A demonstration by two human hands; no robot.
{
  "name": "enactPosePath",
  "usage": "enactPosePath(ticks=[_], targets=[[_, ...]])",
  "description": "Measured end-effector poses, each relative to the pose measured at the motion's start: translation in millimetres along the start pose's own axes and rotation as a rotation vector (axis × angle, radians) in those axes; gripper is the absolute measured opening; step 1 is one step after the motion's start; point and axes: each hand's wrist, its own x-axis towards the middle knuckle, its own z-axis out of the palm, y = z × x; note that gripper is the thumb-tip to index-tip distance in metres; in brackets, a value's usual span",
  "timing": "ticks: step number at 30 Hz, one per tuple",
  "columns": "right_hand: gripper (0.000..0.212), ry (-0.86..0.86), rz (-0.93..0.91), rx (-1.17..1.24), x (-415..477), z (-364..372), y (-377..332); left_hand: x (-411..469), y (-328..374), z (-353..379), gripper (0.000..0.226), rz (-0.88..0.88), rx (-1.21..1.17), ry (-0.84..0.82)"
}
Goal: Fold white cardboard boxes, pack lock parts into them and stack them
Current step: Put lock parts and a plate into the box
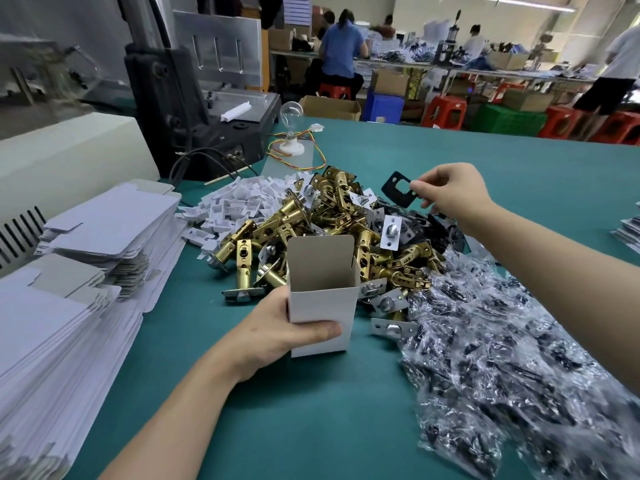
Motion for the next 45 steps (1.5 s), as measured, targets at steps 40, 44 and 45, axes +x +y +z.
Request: enactPosePath(ticks=[40, 44, 45], targets=[[0.005, -0.704, -0.706, -0.652, -117.2, 39.8, -154.1, 1.2, 3.3, 5.6, 0.048, 0.007, -0.131, 0.113], [0.01, -0.768, -0.705, -0.686, -116.0, 52.2, -152.8, 1.6, 3.9, 5.2, 0.057, 0.01, -0.142, 0.109], [0.009, -0.789, -0.672, -0.638, -115.5, 51.5, -151.6, 1.7, 3.5, 5.2, 0.057, 0.013, -0.142, 0.109]])
